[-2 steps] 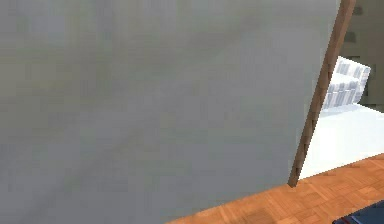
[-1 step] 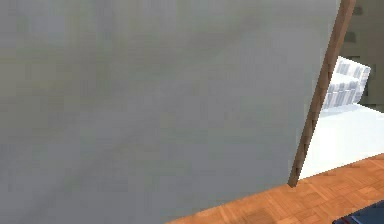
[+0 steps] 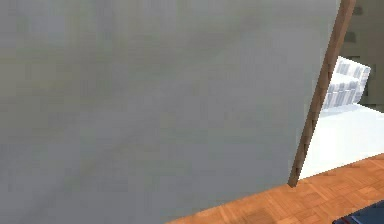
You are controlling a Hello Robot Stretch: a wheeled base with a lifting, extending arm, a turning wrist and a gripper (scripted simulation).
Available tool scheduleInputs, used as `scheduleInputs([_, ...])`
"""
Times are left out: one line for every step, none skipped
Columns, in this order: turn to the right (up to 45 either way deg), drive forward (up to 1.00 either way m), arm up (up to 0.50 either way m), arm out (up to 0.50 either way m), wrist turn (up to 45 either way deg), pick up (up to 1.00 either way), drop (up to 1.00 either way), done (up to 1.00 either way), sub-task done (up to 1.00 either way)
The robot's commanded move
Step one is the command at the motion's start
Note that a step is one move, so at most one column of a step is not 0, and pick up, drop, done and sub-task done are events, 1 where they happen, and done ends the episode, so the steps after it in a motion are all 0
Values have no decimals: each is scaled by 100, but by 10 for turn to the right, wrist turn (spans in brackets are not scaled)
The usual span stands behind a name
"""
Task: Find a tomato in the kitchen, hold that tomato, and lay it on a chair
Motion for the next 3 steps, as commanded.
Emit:
scheduleInputs([0, 0, 0, 0, 150, 0, 0, 0, 0])
scheduleInputs([0, 0, -30, 0, 0, 0, 0, 0, 0])
scheduleInputs([0, 0, 0, 0, 0, 100, 0, 0, 0])
